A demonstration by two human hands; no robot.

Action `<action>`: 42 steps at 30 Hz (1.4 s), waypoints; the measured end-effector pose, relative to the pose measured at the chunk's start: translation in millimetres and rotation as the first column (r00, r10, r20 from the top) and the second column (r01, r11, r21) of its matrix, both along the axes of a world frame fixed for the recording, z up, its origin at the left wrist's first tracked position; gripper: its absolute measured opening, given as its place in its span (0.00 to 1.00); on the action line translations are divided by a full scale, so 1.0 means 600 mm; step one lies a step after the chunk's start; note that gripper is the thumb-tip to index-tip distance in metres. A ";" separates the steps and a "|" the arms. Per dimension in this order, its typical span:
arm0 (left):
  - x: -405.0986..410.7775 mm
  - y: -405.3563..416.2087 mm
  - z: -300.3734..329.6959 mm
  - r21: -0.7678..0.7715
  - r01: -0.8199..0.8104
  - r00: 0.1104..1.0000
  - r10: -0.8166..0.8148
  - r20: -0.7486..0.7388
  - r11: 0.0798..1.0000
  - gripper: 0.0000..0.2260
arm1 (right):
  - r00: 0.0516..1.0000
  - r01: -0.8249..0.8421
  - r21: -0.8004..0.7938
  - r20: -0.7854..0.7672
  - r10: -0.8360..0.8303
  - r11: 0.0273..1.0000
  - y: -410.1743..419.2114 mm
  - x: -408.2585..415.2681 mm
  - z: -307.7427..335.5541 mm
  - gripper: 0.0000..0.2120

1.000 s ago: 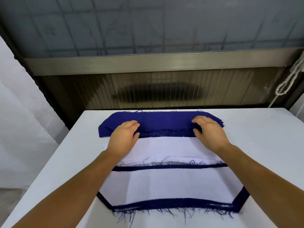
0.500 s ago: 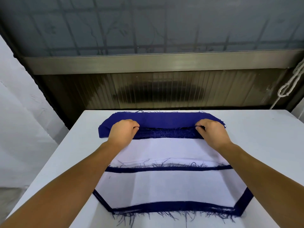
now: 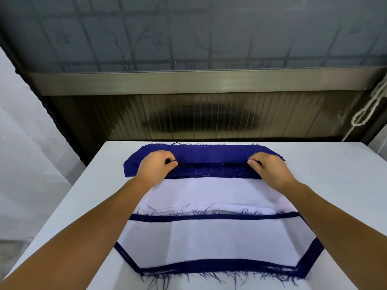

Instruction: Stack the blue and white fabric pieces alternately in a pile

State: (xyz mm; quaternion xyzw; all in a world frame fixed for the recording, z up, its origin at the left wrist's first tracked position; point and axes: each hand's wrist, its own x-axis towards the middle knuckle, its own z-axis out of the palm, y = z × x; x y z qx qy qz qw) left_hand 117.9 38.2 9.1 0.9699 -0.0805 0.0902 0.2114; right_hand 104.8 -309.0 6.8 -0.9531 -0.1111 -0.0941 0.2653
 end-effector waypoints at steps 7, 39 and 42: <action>0.011 0.003 0.010 0.036 0.019 0.998 -0.016 -0.062 0.999 0.07 | 0.993 0.106 0.170 -0.061 -0.097 0.980 0.009 0.006 0.001 0.07; -0.049 0.021 0.083 0.032 -0.040 0.948 0.027 0.318 0.999 0.09 | 0.893 0.081 -0.040 0.448 -0.055 0.996 0.025 -0.042 0.087 0.06; -0.102 0.041 0.107 0.009 0.016 0.961 -0.018 0.276 1.000 0.07 | 0.960 0.040 0.045 0.274 -0.051 0.998 0.011 -0.105 0.105 0.06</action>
